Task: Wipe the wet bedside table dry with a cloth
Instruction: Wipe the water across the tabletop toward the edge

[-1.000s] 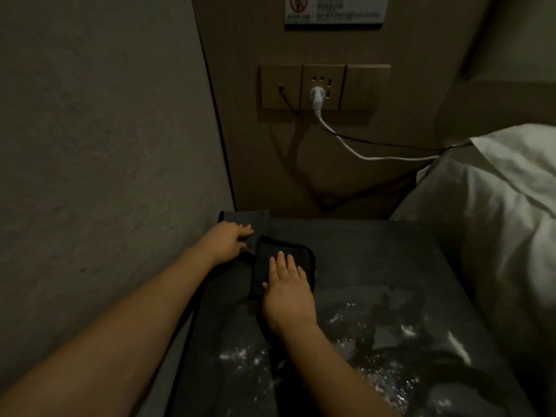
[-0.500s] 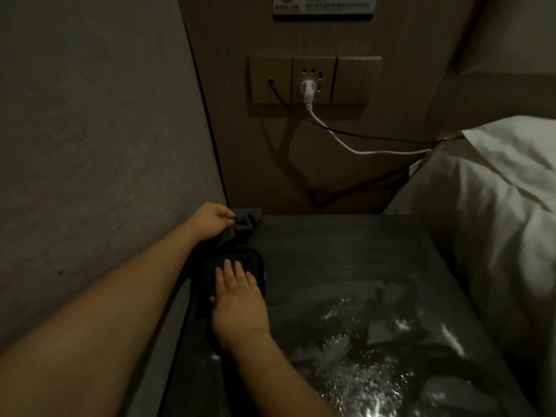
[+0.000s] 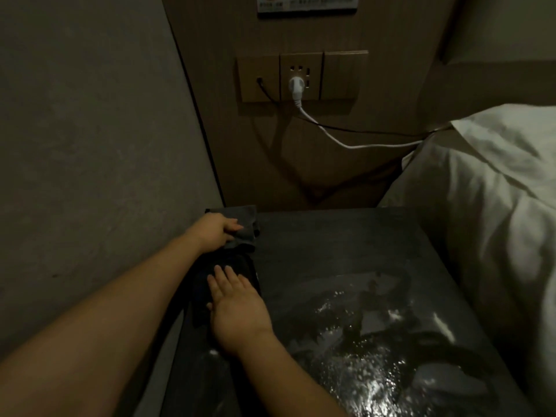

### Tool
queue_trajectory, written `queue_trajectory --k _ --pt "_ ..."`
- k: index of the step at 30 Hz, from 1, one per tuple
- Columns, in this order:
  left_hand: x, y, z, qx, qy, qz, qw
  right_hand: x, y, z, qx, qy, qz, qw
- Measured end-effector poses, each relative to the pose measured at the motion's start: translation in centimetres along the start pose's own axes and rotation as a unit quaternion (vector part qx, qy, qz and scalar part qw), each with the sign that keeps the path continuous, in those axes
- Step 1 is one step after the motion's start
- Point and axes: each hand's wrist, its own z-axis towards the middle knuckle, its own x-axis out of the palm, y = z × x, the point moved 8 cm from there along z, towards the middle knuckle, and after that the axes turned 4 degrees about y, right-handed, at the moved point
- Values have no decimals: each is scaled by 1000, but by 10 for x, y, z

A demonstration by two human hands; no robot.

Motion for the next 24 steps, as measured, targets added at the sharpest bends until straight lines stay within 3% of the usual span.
queue_trajectory --k 4,7,13,18,24 --pt "14 -7 -10 4 26 82 996 -2 -8 -11 11 -5 3 1000" --pt "22 -10 -20 -14 27 66 997 -4 -18 -17 24 -7 3 1000" --pt "24 -39 -91 -33 -159 -86 983 -10 -26 -25 31 -11 35 999" --pt "84 -54 -131 -2 -94 -146 985 -14 -43 -38 53 -29 65 996" --pt "92 -77 -111 -40 -22 41 998 -21 -67 -49 54 -20 58 997"
